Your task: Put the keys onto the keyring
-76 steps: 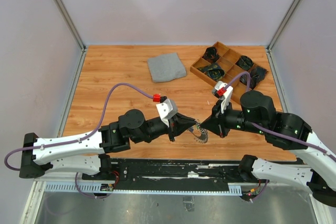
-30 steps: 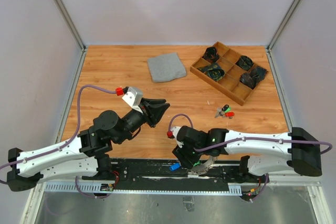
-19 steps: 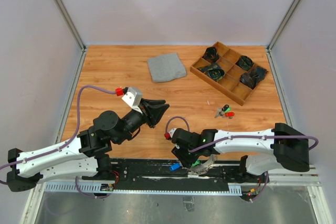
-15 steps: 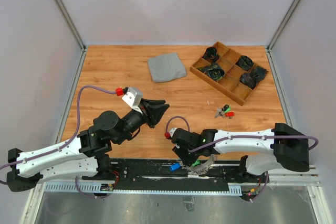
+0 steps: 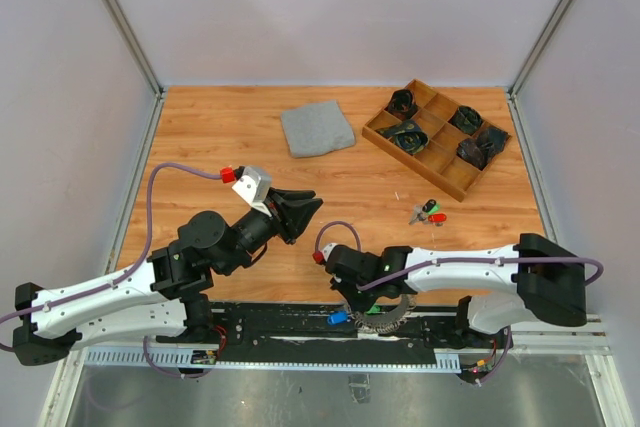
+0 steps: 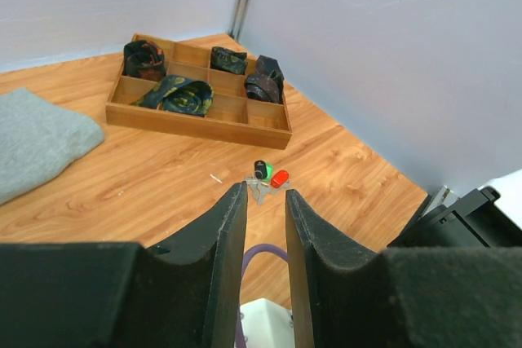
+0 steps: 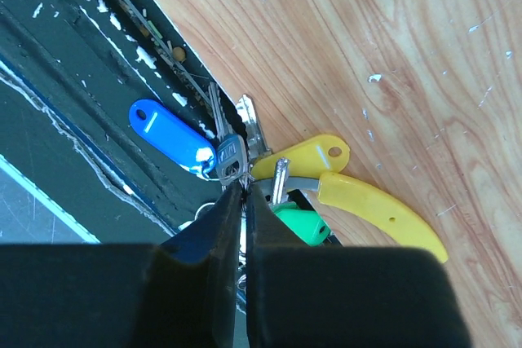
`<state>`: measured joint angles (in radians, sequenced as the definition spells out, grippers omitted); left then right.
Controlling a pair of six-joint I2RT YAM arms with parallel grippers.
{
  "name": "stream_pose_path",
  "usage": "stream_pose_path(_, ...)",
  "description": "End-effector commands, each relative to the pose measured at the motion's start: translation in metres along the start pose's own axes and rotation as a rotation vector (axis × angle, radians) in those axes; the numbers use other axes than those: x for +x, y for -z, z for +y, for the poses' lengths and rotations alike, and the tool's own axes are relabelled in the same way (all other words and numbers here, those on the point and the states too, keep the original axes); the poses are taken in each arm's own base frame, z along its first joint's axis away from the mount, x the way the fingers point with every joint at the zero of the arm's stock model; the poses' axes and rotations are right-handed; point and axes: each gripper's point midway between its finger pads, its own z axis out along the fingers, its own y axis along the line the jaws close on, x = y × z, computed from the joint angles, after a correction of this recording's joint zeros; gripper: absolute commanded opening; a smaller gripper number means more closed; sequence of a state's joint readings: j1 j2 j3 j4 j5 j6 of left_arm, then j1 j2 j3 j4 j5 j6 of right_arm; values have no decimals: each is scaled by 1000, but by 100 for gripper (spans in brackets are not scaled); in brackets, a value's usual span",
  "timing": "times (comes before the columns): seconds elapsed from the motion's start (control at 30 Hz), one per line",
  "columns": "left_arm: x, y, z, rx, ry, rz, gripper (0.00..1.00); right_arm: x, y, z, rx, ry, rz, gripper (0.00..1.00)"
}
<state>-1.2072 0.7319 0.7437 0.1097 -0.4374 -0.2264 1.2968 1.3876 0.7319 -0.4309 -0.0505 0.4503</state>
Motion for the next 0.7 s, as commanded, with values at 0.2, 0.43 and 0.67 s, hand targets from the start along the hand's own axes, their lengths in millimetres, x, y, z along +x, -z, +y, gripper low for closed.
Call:
stream_pose_path(0.2,1,0,7,-29,10,-9,31,-29,25,-27,38,-72,-115,1)
stream_pose_path(0.43,7,0,8,-33,15,6,31,-50,31,-65,77,-106,-144,1)
stream_pose_path(0.67,11,-2,7,-30,20,15,31,-76,21,-88,81,-57,-151,1)
